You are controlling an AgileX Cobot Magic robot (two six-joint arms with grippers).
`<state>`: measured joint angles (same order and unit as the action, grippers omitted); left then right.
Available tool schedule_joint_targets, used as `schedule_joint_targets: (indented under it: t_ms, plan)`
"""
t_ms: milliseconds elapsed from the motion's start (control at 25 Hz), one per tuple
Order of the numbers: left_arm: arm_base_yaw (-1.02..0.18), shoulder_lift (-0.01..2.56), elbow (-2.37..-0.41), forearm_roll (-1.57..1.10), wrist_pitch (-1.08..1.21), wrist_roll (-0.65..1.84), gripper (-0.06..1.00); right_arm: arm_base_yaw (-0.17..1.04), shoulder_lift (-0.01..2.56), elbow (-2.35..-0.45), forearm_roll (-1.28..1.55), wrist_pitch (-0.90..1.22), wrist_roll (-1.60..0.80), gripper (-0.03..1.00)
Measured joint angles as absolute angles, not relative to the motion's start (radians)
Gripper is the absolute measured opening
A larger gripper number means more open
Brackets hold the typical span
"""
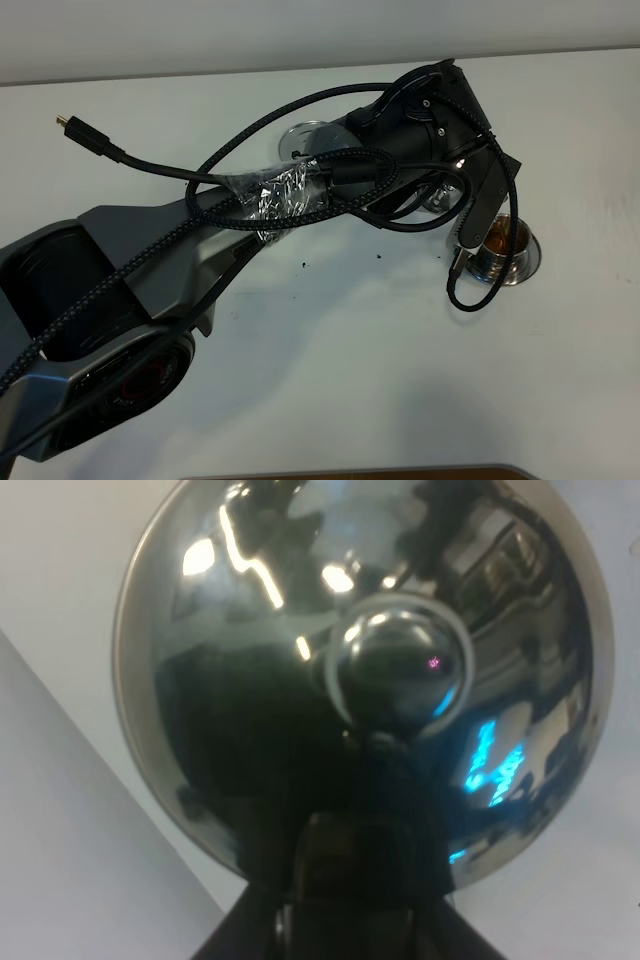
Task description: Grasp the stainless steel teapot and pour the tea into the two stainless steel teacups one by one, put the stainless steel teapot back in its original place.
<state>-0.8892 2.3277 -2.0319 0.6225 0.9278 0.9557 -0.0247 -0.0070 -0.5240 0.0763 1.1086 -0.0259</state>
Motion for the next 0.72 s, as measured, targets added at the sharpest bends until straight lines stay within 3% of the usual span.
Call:
schedule_joint_targets:
  t_ms: [720]
  plan:
    - [-0.889,2.328,-2.032,0.641,0.903,1.006,0.26,-0.025,-0.007,-0.524,0.076,1.109,-0.026,0.38]
